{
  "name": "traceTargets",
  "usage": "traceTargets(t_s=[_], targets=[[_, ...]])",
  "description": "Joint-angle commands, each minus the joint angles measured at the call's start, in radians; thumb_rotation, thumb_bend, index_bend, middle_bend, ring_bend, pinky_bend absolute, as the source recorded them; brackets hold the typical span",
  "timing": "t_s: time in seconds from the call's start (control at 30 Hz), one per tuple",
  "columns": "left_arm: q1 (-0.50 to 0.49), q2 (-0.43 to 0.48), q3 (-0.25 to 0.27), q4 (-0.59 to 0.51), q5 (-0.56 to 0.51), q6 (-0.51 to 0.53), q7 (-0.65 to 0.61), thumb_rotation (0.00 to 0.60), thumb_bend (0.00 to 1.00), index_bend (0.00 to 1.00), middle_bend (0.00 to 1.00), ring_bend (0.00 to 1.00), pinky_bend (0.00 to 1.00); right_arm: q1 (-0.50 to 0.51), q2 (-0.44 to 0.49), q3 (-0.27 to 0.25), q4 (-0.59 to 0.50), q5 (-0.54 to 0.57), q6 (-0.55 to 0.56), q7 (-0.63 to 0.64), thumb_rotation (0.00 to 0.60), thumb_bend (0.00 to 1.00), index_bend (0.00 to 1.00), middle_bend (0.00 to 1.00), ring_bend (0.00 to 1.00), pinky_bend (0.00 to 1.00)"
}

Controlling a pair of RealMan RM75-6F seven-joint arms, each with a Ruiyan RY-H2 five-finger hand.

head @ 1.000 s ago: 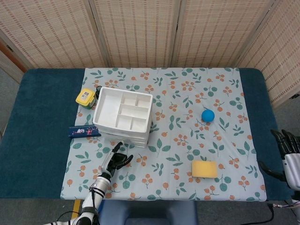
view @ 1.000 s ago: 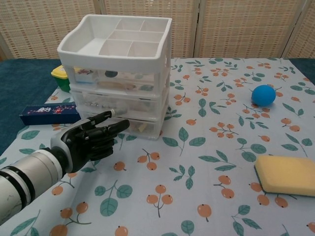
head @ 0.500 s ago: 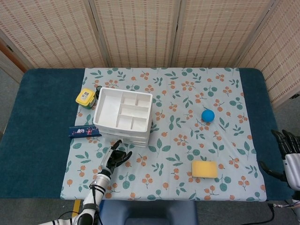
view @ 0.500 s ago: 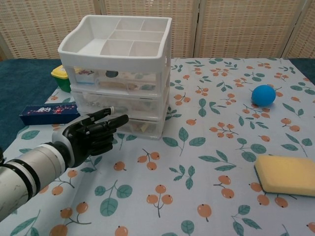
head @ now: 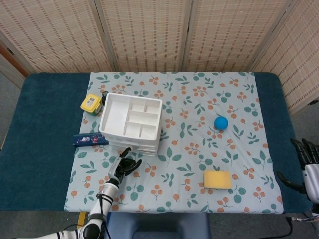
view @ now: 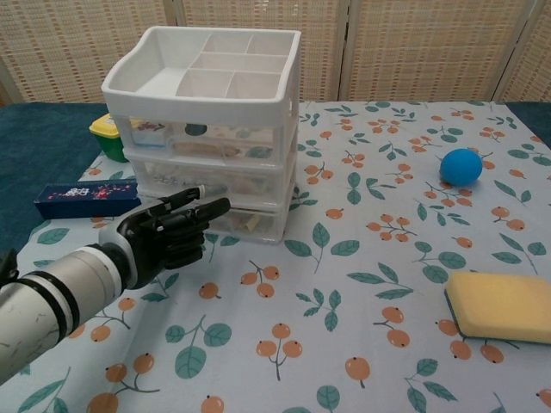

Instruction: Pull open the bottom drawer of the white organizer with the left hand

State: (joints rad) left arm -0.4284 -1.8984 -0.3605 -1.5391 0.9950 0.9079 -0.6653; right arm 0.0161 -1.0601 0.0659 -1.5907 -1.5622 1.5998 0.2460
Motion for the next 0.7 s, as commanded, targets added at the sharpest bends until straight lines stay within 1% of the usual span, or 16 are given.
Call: traceTargets(t_s=[0.03, 0.7], targets=[[-0.001, 0.001, -0.003, 0.002, -0.004, -0.002, 0.003, 0.6, 0.28, 0.26, 1.0, 1.0, 1.0, 0.0, 0.0, 0.0, 0.0, 0.0, -0.002, 0.0, 0.6, 0.25, 0.0, 0.1, 0.0, 0.0], [-0.01, 0.001, -0.024, 0.009, -0.022, -0.031, 0.008, 0.6, 0.28, 0.32, 1.0, 1.0, 1.0, -0.003, 0.001, 0.001, -0.003, 0.002, -0.002, -0.003, 0.6, 0.25, 0.0, 0.1, 0.0, 0.0]])
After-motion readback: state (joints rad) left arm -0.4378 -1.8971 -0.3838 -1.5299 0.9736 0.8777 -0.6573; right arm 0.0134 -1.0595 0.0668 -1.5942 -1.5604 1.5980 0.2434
